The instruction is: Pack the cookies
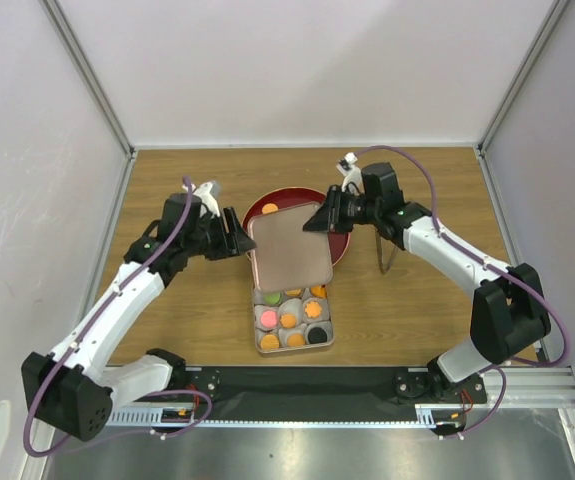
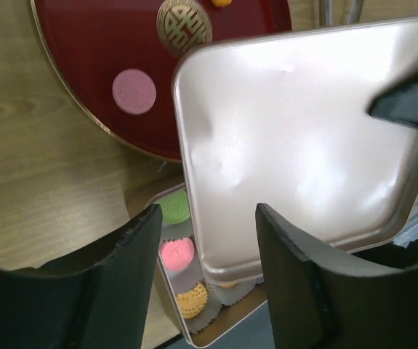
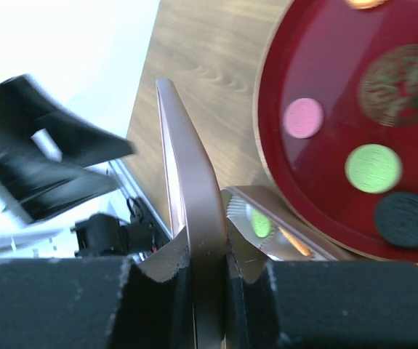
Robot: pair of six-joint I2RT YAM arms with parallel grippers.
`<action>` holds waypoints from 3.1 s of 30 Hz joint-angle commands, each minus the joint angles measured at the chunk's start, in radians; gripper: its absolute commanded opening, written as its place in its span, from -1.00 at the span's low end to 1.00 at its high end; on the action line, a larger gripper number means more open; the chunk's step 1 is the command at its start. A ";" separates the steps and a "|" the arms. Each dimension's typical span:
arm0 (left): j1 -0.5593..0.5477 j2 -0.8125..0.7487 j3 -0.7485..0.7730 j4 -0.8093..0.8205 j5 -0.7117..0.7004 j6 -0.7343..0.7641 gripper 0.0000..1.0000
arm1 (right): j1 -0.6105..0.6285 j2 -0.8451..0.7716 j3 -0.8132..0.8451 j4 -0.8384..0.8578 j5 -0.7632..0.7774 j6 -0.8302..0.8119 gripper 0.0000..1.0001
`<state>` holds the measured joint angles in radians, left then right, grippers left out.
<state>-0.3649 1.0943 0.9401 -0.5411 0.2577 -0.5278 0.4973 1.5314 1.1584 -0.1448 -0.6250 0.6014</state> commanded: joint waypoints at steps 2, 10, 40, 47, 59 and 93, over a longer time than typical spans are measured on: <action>-0.041 -0.100 0.097 0.015 -0.066 0.121 0.41 | -0.054 -0.033 0.043 -0.030 0.004 0.047 -1.00; -0.469 -0.165 0.178 0.024 -0.582 0.305 0.68 | -0.100 0.026 0.168 -0.197 0.038 0.092 -1.00; -1.082 0.131 -0.161 0.866 -1.229 1.267 0.84 | -0.126 -0.033 0.244 -0.311 -0.021 0.276 -0.98; -1.016 0.131 -0.224 1.115 -1.192 1.453 0.75 | -0.120 -0.060 0.212 -0.288 -0.036 0.302 -0.95; -0.951 0.082 -0.265 1.161 -1.038 1.533 -0.09 | -0.118 -0.083 0.179 -0.282 -0.048 0.304 -0.92; -0.516 -0.290 -0.095 0.512 -0.350 -0.266 -0.99 | -0.171 -0.455 -0.090 -0.125 0.433 0.015 0.95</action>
<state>-0.9516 0.8406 0.9245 -0.1127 -0.2779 -0.4286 0.3248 1.0657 1.1702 -0.3077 -0.1963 0.6483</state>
